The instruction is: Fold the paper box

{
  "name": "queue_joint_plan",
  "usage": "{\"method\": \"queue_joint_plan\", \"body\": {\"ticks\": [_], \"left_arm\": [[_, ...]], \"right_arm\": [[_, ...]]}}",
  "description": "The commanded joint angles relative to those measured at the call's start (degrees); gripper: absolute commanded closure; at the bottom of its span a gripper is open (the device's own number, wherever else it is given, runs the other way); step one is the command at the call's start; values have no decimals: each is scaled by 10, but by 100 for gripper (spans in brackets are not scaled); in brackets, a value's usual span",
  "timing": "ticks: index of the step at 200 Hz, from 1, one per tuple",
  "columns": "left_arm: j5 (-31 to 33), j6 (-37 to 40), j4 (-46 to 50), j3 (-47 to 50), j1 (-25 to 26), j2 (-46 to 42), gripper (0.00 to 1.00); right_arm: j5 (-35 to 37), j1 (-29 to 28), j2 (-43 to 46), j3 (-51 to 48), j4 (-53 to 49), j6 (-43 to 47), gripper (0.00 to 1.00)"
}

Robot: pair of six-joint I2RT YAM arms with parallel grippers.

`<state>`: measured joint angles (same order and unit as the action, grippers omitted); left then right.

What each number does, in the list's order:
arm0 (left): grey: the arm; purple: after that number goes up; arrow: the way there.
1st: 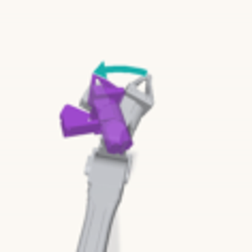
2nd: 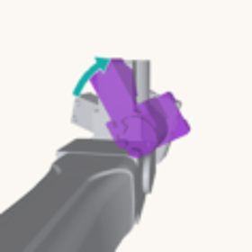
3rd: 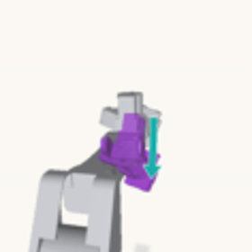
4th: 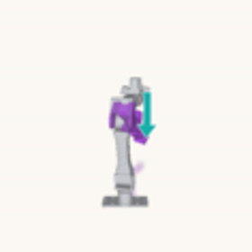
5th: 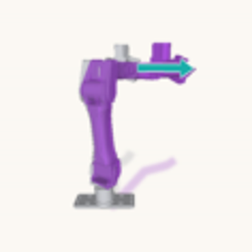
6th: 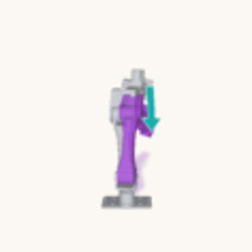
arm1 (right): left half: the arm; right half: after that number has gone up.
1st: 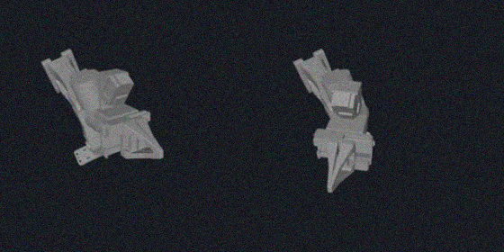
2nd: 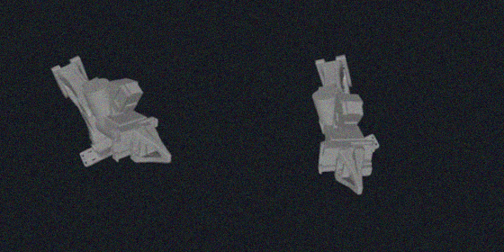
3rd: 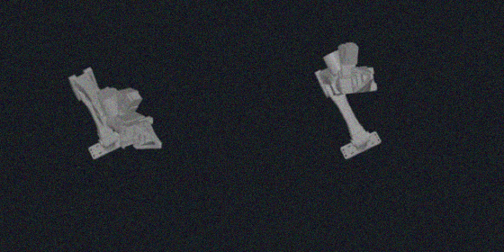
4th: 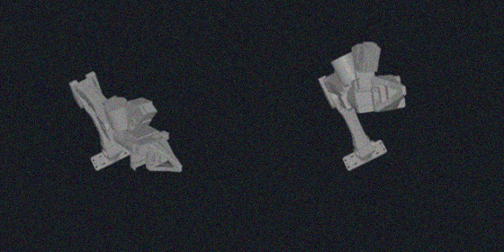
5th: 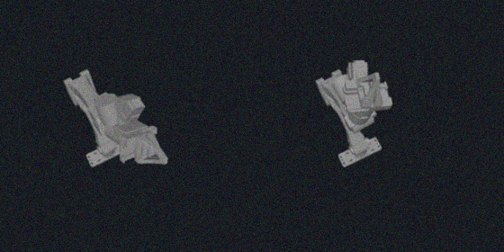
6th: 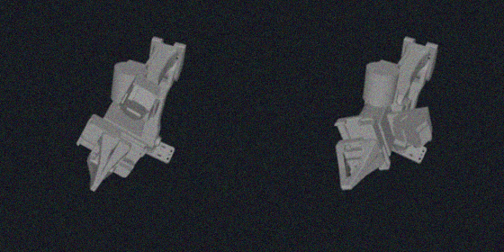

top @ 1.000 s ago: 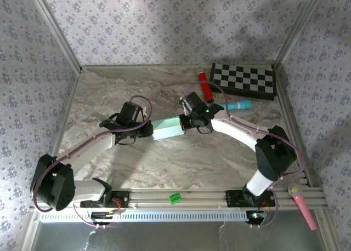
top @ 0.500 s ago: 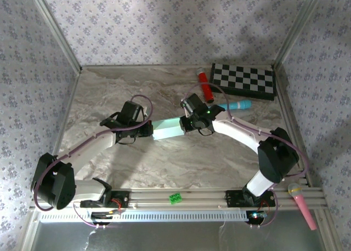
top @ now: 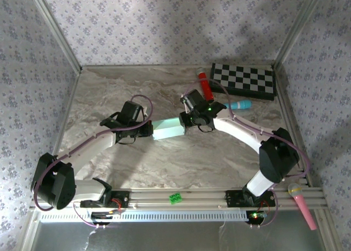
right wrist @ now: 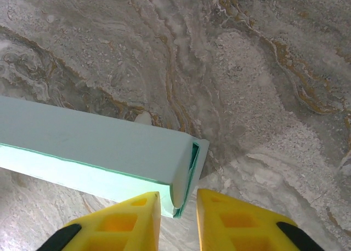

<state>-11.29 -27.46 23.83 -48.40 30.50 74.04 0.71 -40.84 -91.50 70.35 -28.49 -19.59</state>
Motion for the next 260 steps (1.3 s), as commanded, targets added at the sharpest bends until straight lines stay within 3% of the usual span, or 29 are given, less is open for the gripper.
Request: {"method": "queue_joint_plan", "body": {"ticks": [1,49,77,186,210,222,260], "left_arm": [[4,7,84,13,7,22,100],[3,7,83,16,6,22,100],[3,6,81,17,7,22,100],[2,10,81,17,7,17,100],[2,14,79,14,7,-2,90],[2,18,77,12,7,-16,79],[8,31,71,9,6,-74,58]], "right_arm": [[7,4,-9,15,-16,6,78],[5,6,-19,12,-7,5,87],[2,5,-24,9,-7,8,100],[-13,-5,-23,-60,-9,4,100],[-9,-5,-22,-56,-11,5,100],[-7,-5,-21,-52,-12,5,100],[-4,-5,-22,-46,-17,3,100]]}}
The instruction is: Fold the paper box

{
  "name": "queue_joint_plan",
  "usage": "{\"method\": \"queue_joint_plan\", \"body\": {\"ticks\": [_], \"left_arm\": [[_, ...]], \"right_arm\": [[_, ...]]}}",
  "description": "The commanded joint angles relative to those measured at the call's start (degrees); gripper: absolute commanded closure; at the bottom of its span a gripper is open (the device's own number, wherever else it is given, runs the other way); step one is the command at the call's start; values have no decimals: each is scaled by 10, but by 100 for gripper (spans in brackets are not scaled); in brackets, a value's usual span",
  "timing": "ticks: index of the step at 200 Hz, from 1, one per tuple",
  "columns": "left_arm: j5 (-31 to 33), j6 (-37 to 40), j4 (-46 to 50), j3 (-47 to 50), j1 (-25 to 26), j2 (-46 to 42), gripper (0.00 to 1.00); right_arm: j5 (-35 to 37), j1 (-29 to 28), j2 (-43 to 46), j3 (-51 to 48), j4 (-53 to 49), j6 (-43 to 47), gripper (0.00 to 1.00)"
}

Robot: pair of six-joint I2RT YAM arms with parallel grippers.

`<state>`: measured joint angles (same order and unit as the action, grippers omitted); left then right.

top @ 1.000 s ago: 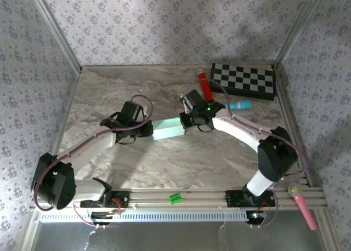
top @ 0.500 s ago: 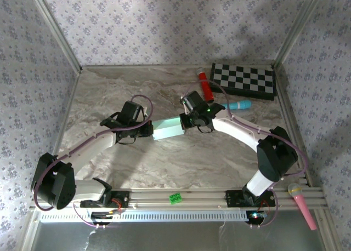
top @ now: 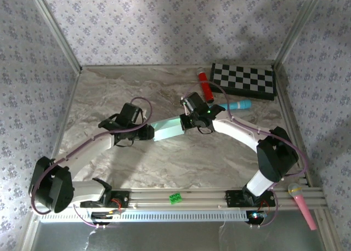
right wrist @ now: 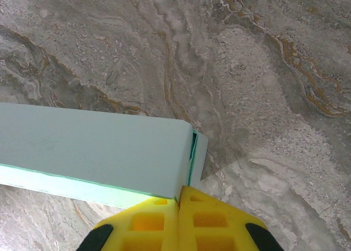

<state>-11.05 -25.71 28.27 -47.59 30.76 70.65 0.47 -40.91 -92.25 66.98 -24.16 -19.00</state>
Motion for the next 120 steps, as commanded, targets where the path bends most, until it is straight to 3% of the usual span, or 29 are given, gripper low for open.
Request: {"method": "queue_joint_plan", "body": {"ticks": [1,39,65,120], "left_arm": [[6,14,26,0,4,-41,57],[10,21,5,-12,4,-90,50],[53,5,-12,-28,-2,-87,43],[37,-34,-47,-98,-38,16,49]], "right_arm": [[-2,-4,-14,-12,-60,-3,100],[-2,-4,-16,-9,-60,-2,100],[-2,-4,-17,-9,-60,-3,100],[-5,-6,-22,-6,-61,-3,100]]}}
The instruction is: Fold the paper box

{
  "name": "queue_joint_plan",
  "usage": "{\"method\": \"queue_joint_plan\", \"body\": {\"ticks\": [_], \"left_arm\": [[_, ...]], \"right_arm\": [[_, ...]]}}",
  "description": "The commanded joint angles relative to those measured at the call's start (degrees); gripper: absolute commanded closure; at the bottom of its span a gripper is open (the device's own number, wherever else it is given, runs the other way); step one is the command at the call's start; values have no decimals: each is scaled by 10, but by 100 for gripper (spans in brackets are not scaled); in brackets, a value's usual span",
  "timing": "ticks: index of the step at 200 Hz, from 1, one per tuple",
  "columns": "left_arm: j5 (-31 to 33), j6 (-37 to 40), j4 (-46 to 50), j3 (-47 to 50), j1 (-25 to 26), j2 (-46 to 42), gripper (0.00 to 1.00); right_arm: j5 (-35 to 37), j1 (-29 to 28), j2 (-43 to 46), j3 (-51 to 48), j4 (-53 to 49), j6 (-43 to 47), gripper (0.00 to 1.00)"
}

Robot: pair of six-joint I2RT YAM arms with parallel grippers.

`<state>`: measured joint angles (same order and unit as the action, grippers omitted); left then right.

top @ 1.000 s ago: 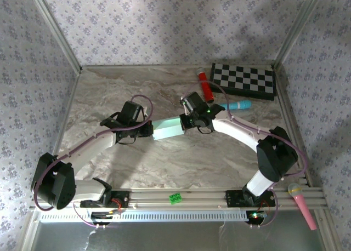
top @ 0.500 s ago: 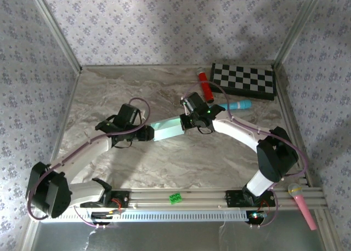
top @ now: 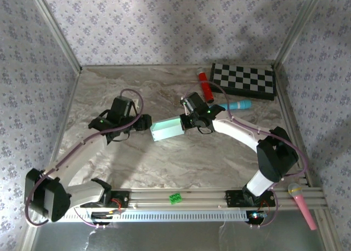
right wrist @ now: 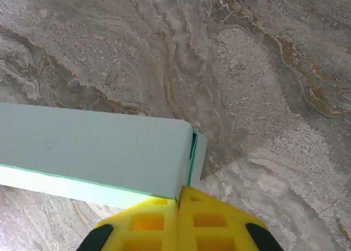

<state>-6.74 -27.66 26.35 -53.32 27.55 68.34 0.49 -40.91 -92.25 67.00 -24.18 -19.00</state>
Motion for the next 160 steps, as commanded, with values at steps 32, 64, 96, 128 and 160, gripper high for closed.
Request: {"method": "queue_joint_plan", "body": {"ticks": [32,64,96,128,160], "left_arm": [[-63,14,-1,-102,-7,122,58],[-89,38,42,-130,-4,173,66],[-92,73,77,-133,11,190,70],[-50,100,101,-126,34,198,70],[-6,107,96,-106,52,199,69]], "right_arm": [[-5,-7,-24,-4,-61,-3,100],[-5,-8,-23,0,-61,-4,100],[-2,-10,-20,5,-63,-4,100],[0,-10,-21,4,-63,-4,100],[1,-10,-24,0,-61,-8,100]]}}
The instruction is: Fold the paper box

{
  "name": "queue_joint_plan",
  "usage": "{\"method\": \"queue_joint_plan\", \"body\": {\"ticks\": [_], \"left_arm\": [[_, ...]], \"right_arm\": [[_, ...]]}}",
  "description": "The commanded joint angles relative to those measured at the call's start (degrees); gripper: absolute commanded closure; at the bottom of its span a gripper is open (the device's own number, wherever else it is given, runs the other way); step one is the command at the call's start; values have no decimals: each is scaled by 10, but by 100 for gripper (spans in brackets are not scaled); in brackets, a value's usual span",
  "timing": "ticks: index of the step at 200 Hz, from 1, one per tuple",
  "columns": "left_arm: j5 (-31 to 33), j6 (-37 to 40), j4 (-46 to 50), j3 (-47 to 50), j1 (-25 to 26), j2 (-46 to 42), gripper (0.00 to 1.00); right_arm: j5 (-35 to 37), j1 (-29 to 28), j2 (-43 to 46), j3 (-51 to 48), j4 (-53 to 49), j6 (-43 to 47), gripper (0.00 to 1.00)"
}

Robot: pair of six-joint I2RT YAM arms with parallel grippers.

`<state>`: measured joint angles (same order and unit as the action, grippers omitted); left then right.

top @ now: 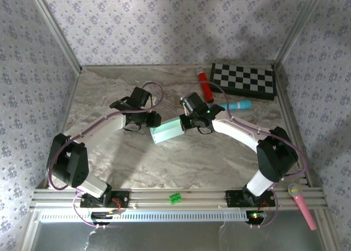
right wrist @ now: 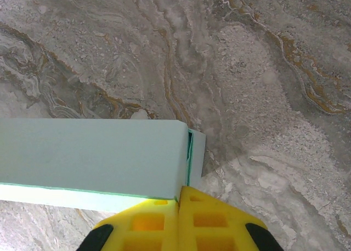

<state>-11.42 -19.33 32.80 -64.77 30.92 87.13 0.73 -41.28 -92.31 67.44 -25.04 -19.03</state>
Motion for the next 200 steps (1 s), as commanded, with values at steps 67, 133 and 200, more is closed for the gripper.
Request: {"method": "queue_joint_plan", "body": {"ticks": [67,133,200], "left_arm": [[87,54,5,35,39,-5,69],[148,62,-22,73,67,-14,66],[268,54,-34,96,116,-10,66]], "right_arm": [[-2,-6,-33,2,-50,-8,100],[8,-7,-20,4,-49,-8,82],[13,-7,-7,4,-44,-9,67]]}}
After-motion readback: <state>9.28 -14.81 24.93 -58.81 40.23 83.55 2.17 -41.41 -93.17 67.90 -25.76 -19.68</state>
